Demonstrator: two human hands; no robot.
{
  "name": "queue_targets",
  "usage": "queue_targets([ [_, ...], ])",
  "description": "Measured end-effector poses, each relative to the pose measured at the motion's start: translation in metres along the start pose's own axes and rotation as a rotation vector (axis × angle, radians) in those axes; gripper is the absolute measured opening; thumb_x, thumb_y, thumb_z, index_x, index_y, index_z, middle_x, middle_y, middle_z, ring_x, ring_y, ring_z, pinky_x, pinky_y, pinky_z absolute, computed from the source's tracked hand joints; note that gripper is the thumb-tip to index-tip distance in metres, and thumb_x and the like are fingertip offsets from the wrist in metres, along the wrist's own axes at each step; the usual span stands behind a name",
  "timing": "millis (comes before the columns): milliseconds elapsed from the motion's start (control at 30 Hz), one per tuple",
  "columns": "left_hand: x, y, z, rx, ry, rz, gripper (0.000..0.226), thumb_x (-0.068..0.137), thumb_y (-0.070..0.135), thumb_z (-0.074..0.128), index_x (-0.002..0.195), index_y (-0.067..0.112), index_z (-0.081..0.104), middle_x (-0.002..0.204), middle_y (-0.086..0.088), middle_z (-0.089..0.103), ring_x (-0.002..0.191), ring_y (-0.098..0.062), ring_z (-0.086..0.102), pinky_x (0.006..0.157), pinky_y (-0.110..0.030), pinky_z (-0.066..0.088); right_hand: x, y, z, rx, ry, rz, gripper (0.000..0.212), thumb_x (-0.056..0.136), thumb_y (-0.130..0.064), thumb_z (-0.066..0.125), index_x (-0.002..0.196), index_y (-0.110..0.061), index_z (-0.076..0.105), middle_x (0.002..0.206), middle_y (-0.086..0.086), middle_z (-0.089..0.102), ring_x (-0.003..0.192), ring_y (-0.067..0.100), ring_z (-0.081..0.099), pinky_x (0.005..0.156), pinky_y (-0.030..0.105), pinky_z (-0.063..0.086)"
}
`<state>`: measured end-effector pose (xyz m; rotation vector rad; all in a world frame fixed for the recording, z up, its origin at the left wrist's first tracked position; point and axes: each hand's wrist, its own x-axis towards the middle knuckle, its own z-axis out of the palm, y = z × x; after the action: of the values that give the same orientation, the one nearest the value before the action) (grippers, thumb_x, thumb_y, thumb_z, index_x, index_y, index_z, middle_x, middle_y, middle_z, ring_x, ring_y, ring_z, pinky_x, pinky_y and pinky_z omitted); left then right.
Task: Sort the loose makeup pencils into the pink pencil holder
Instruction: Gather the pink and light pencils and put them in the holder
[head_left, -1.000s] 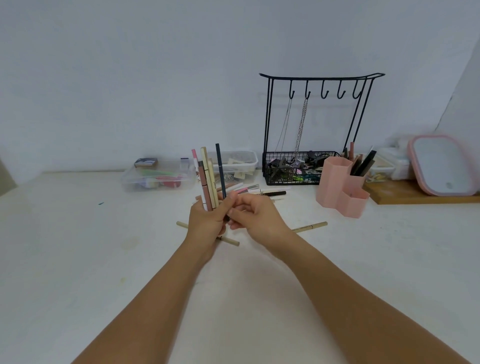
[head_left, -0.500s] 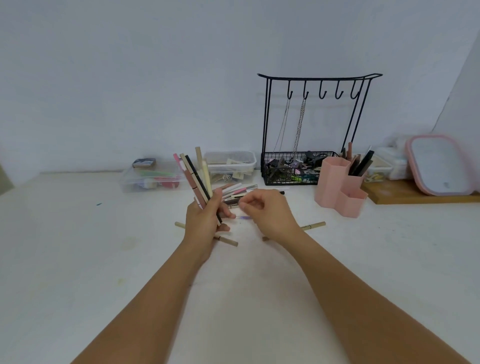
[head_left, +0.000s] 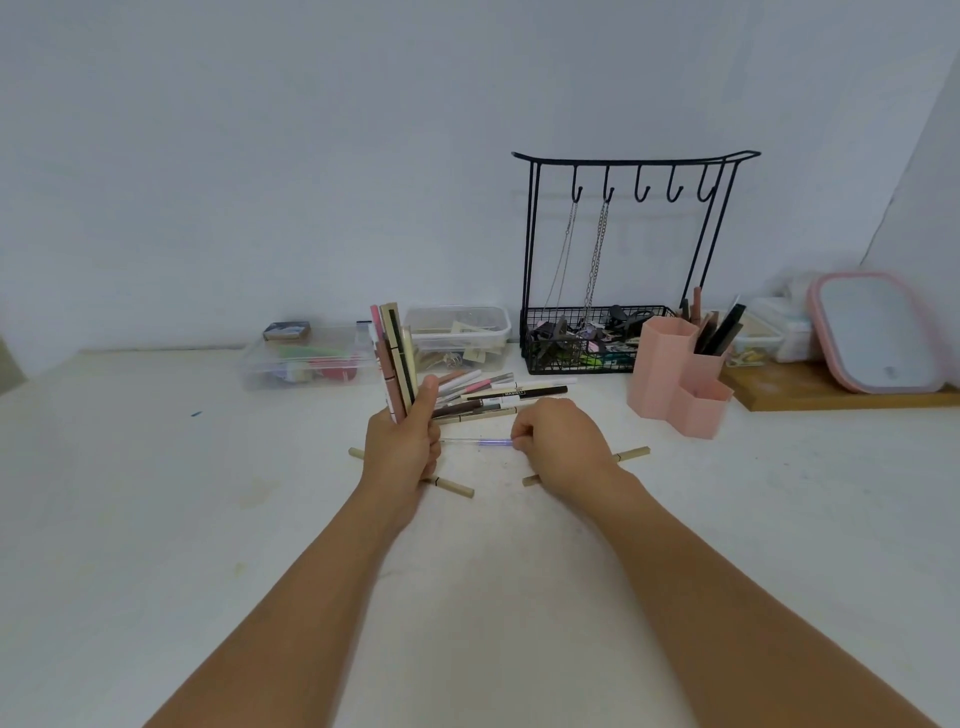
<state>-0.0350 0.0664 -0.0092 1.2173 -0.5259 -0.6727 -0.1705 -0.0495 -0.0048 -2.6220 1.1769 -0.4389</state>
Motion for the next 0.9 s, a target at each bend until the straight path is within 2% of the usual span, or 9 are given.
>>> queue_targets([
  [100,0.000,0.001,0.001,0.013,0.013,0.012,0.048,0.092,0.046,0.070,0.065,0.024,0.038,0.051,0.006,0.032,0.043,-0.010,0.025,0.042,-0.024,0.021,-0.002,0.004,-0.007,0.179,0.095,0.007,0.015,0.091,-0.007,0.061,0.084,-0.012,0.074,0.084,0.004,0.072,0.078,0.021,0.065,0.070,0.031,0.052],
  [200,-0.004,0.003,0.003,0.018,-0.010,0.030,0.048,0.090,0.046,0.072,0.063,0.024,0.040,0.052,0.004,0.032,0.042,-0.010,0.029,0.041,-0.023,0.022,-0.005,-0.001,-0.020,0.521,0.193,0.041,0.008,0.092,-0.015,0.067,0.089,-0.014,0.074,0.071,-0.007,0.061,0.063,0.007,0.053,0.059,0.019,0.043],
  [300,-0.006,0.003,0.004,0.021,-0.050,0.046,0.047,0.088,0.046,0.074,0.064,0.023,0.041,0.051,0.005,0.034,0.042,-0.009,0.032,0.039,-0.020,0.023,-0.013,-0.016,-0.026,0.922,0.121,-0.007,0.007,0.093,-0.012,0.065,0.095,-0.009,0.071,0.072,0.001,0.063,0.063,0.010,0.056,0.061,0.022,0.050],
  [367,-0.006,0.002,0.004,0.015,-0.072,0.050,0.047,0.083,0.049,0.075,0.064,0.024,0.040,0.051,0.006,0.033,0.042,-0.009,0.029,0.040,-0.021,0.022,-0.018,-0.025,-0.021,1.056,0.081,-0.025,0.006,0.093,-0.009,0.065,0.095,-0.007,0.070,0.074,0.006,0.066,0.065,0.012,0.060,0.061,0.023,0.052],
  [433,-0.006,0.001,0.005,0.002,-0.093,0.054,0.047,0.079,0.052,0.075,0.060,0.026,0.041,0.049,0.007,0.031,0.042,-0.010,0.026,0.040,-0.021,0.020,-0.022,-0.035,-0.014,1.121,0.039,-0.025,0.006,0.091,-0.006,0.067,0.095,-0.003,0.071,0.072,0.008,0.067,0.061,0.011,0.061,0.061,0.023,0.052],
  [500,-0.006,0.000,0.005,-0.013,-0.126,0.067,0.042,0.082,0.048,0.075,0.055,0.027,0.050,0.049,0.006,0.034,0.042,-0.010,0.027,0.041,-0.022,0.020,-0.025,-0.044,-0.005,1.134,0.007,-0.040,0.005,0.088,-0.003,0.070,0.092,-0.001,0.071,0.068,0.007,0.067,0.056,0.008,0.060,0.058,0.021,0.051],
  [600,-0.004,-0.003,0.005,0.011,-0.126,0.066,0.026,0.085,0.035,0.079,0.073,0.017,0.065,0.054,-0.002,0.044,0.044,-0.013,0.035,0.042,-0.022,0.025,-0.028,-0.054,0.007,1.085,0.021,-0.077,0.007,0.083,0.005,0.070,0.086,0.000,0.073,0.067,0.008,0.068,0.057,0.010,0.062,0.058,0.023,0.052],
  [767,0.001,-0.006,0.003,0.044,-0.029,0.040,0.021,0.090,0.021,0.073,0.077,0.010,0.060,0.055,-0.006,0.045,0.043,-0.016,0.038,0.040,-0.023,0.029,-0.028,-0.056,0.013,1.109,0.034,-0.108,0.012,0.080,0.008,0.073,0.086,-0.001,0.075,0.072,0.016,0.070,0.065,0.023,0.064,0.063,0.026,0.056],
  [900,0.002,-0.001,0.001,0.031,0.050,0.069,0.030,0.096,0.022,0.065,0.075,0.001,0.061,0.054,-0.011,0.054,0.045,-0.021,0.051,0.039,-0.026,0.039,-0.023,-0.047,0.006,1.080,0.026,-0.045,0.011,0.083,-0.002,0.075,0.093,-0.001,0.075,0.082,0.018,0.074,0.069,0.018,0.066,0.064,0.025,0.056],
])
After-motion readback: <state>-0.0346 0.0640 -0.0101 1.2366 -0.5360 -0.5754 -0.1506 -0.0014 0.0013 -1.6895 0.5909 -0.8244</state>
